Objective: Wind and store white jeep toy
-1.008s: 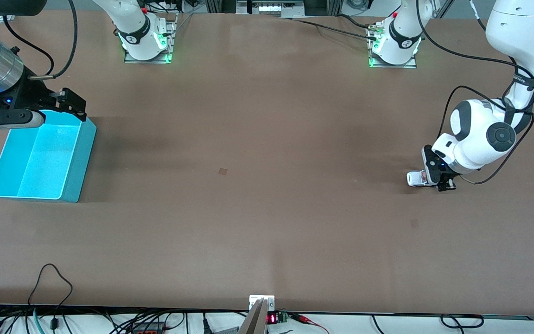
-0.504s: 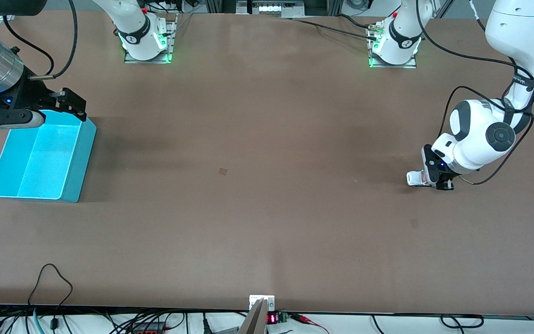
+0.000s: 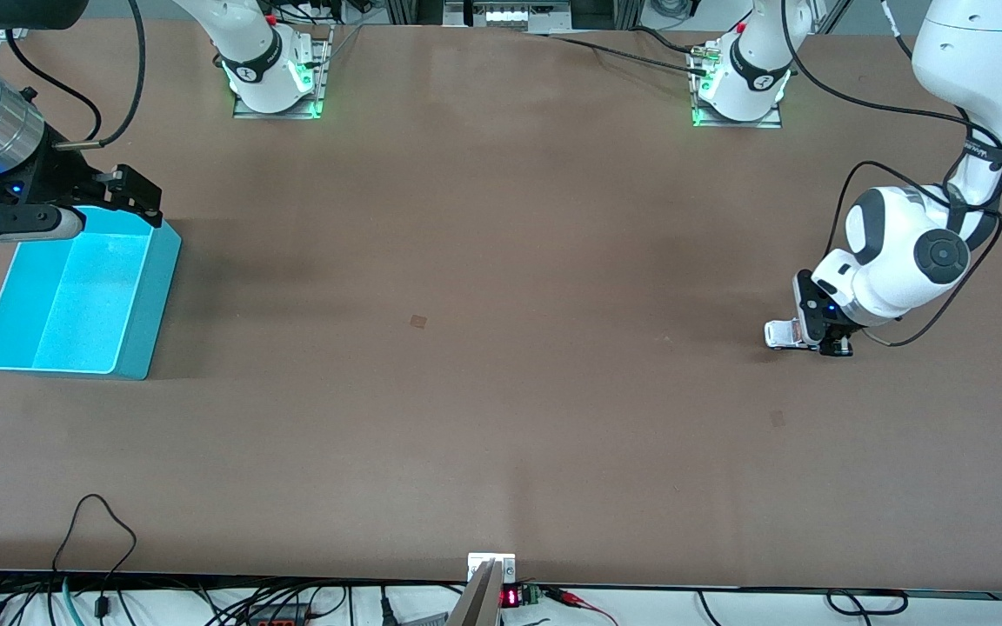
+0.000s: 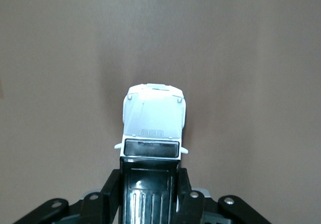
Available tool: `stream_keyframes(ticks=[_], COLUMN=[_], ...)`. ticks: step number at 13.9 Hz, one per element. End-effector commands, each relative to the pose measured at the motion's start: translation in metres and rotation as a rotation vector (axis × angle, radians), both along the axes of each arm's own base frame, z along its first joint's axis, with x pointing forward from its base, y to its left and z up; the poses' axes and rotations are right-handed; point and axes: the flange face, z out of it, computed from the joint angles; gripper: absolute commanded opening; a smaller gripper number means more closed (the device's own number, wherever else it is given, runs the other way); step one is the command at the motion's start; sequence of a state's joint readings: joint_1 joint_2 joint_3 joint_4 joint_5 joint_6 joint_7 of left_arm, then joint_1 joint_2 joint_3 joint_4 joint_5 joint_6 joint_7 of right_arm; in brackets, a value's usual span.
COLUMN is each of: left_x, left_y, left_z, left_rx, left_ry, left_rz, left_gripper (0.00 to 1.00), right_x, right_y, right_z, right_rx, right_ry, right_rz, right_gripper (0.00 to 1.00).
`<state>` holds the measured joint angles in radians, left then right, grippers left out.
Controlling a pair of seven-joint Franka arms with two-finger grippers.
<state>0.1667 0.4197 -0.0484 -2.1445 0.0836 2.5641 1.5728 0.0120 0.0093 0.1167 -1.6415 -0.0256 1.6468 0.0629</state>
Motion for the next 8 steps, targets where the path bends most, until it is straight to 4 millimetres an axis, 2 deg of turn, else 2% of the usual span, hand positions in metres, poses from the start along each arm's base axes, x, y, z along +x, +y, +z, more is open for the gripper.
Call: stream_keyframes(ticks=[1, 8], left_x=[0.002, -0.013], left_y=[0.039, 0.152], left_z=[-0.02, -0.03], left_rx=[0.0, -0.003], left_ry=[0.025, 0.022], left_rz=[-0.071, -0.066], left_gripper=[0.26, 0.26], right_x=[-0.003, -0.003], right_y=[0.0, 0.0], right_z=[0.002, 0.003], right_rx=[0.001, 0.002], right_ry=[0.004, 0.003], right_rz=[0.004, 0.004], right_gripper=[1.0, 1.0])
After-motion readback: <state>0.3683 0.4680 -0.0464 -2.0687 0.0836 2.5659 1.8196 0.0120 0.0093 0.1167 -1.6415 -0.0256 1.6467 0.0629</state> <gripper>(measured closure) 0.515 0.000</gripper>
